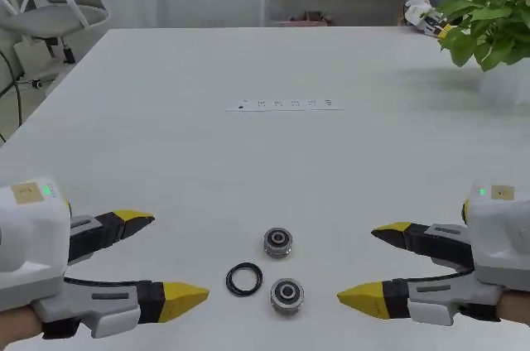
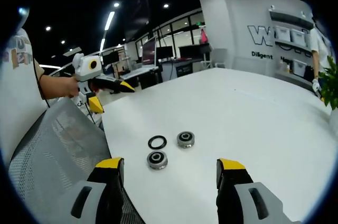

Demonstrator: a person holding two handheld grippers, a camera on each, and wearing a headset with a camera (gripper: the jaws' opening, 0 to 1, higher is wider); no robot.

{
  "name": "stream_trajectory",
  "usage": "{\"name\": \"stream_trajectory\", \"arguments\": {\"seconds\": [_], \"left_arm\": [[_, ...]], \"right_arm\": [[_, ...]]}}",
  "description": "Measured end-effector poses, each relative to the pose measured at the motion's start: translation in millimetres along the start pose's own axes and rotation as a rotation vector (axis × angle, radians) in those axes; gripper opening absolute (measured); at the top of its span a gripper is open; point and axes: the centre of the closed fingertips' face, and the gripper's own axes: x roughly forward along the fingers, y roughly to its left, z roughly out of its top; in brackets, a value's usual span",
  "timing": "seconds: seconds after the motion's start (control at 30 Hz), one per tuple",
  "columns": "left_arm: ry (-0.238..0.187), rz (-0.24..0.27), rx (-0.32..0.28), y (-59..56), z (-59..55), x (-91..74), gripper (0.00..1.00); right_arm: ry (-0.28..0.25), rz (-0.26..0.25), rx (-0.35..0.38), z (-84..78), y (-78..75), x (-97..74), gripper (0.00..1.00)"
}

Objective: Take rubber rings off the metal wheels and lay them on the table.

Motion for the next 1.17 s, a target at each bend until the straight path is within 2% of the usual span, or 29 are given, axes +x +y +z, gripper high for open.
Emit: {"name": "stream_trajectory", "arguments": {"seconds": [0.23,0.47,1.17], "left_arm": [[0.0,0.016,-0.001,-0.4,-2.0,-5.7,0.78],[-0.002,0.028,0.0,0.9,-2.2,-9.0,0.78],[-0.005,0.032,0.008,-11.7,0.2,-10.0,0.77]], "right_arm": [[-0.016,-0.032,0.009,-0.2,-6.0,-6.8,0.71],[-0.014,-0.042,0.005,-3.4,-4.5,-9.4,0.72],[-0.031,-0.071,-0.011,-3.0,-5.6,-17.9,0.72]]}}
